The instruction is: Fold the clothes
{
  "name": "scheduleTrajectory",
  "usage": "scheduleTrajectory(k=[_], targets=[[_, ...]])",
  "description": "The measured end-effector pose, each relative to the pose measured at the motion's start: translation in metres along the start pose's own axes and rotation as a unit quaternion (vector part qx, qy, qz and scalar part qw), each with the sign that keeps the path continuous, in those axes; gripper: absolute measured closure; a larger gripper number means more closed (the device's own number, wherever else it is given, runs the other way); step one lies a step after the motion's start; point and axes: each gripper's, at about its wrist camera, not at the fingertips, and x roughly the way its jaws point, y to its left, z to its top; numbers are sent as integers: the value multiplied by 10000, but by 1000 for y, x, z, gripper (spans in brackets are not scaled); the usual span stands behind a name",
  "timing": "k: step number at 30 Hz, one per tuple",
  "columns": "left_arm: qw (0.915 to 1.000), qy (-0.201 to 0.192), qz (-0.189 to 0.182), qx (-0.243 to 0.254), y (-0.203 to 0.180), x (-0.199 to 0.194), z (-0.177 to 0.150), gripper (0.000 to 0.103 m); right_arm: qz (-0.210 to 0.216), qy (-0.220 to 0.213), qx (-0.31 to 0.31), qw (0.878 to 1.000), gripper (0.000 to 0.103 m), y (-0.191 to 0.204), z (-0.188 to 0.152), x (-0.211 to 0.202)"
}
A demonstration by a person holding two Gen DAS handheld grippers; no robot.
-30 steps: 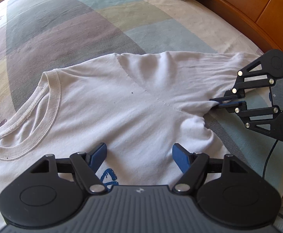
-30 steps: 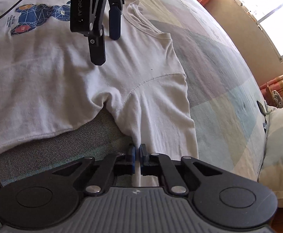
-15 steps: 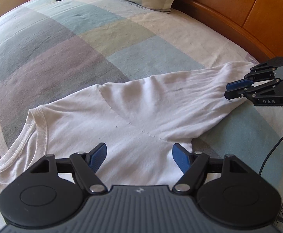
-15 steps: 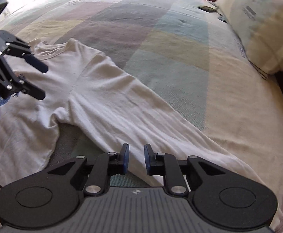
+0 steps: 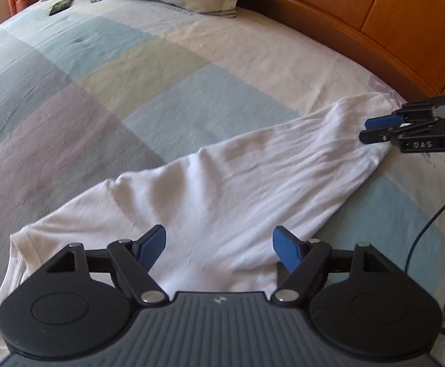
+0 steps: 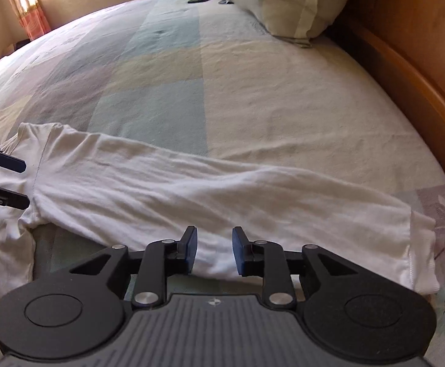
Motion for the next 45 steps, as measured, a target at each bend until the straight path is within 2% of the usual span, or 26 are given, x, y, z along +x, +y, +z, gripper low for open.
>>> scheduleTrajectory(k=[3,5,9,13,15,17,22,23,27,29,30,31,35,38,41,43,44,45], targets=[[9982,-112,-584,-26,-17,19,27,26,-266,31,157,9995,67,-16,4,11],[9947,-113,-1021,-29,-30,35,40,26,-356,102,509,9980,67,-32,-5,6],[9869,-69,-1607,84,-58,67,57,27,-224,-106,1295,9913,63,-59,-34,-23],[9758,194,-2143,-386,-60,101,65,27,-225,-345,1448,9886,62,-71,-44,-24],[9781,64,-2051,-360,-57,107,65,29,-261,-297,1368,9898,60,-74,-40,-12],[9850,-73,-1715,-146,-55,104,67,37,-333,-198,1255,9913,60,-76,-40,-3],[9899,110,-1405,-132,-58,99,81,39,-461,-299,1106,9923,60,-76,-52,-12],[9896,69,-1430,-113,-62,96,84,39,-477,-296,1123,9921,60,-77,-53,-13],[9776,32,-2105,-51,-76,96,88,34,-582,-259,1021,9927,56,-72,-49,-9],[9811,179,-1925,60,-82,107,86,33,-604,-246,963,9932,52,-70,-48,-7],[9852,148,-1699,186,-83,112,84,38,-601,-244,924,9936,51,-70,-47,-7],[9862,-1,-1633,284,-79,113,83,36,-589,-250,904,9938,51,-70,-48,-7],[9900,47,-1403,147,-66,103,95,38,-555,-280,822,9947,50,-70,-49,-7],[9889,127,-1464,208,-55,81,89,36,-575,-293,824,9945,50,-69,-49,-7],[9849,449,-1670,76,-41,68,69,32,-581,-286,859,9942,46,-67,-49,-6],[9863,635,-1525,-34,-32,74,57,31,-562,-284,833,9945,41,-65,-49,-5],[9887,590,-1379,-46,-26,77,55,35,-561,-291,797,9948,38,-64,-49,-4],[9895,403,-1379,-134,-19,77,55,34,-572,-298,741,9952,35,-61,-49,-3]])
